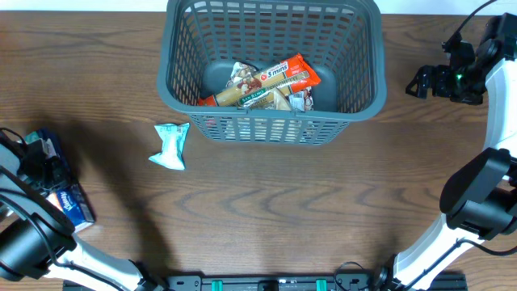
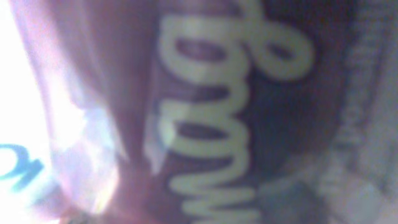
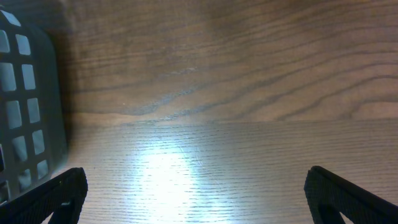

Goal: Pack container
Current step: 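Lift the tissue box with the left gripper toward the basket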

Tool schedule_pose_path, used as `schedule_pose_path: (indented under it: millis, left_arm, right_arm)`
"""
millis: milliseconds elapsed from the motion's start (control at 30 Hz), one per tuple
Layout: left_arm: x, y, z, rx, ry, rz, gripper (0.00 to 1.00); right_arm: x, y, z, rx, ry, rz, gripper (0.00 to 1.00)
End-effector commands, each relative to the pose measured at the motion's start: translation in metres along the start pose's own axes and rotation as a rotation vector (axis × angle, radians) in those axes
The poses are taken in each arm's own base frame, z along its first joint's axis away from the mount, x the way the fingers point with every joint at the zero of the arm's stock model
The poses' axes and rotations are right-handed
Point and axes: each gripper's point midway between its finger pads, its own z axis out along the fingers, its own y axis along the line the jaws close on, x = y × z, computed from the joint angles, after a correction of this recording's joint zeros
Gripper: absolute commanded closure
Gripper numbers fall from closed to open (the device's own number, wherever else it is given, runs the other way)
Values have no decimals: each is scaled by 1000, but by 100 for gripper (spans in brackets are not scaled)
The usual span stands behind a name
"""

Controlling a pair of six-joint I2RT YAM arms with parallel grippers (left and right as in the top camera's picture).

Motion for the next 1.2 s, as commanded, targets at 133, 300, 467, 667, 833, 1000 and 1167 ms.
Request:
schedule_pose_path:
  millis: [133,300,467,667,833,1000,1167]
  left_arm:
    - [-24,-58,-58,142,-155,3,85]
    - [-49,-110,-159,148,-402,164,94]
    - [-60,-180,-292,177,-733,363,94]
    - [-44,-270,-428,292,-1065,589,94]
    - [-25,-343,-476,372,-1239,803,94]
    - [8,-427,-472,406,-1327,1165,94]
    - [42,-503,-440,405,-1355,1473,94]
  right_arm:
    - [-1,4,3,-11,1,-5,1]
    - [-1,4,3,-11,2,-5,1]
    - [-1,4,3,-11,2,-5,1]
    - [-1,4,3,-11,3,-5,1]
    - [-1,4,3,-12,3,-5,1]
    - [0,5,3,-15,5,-4,1]
    - [2,6,3,-17,12,-3,1]
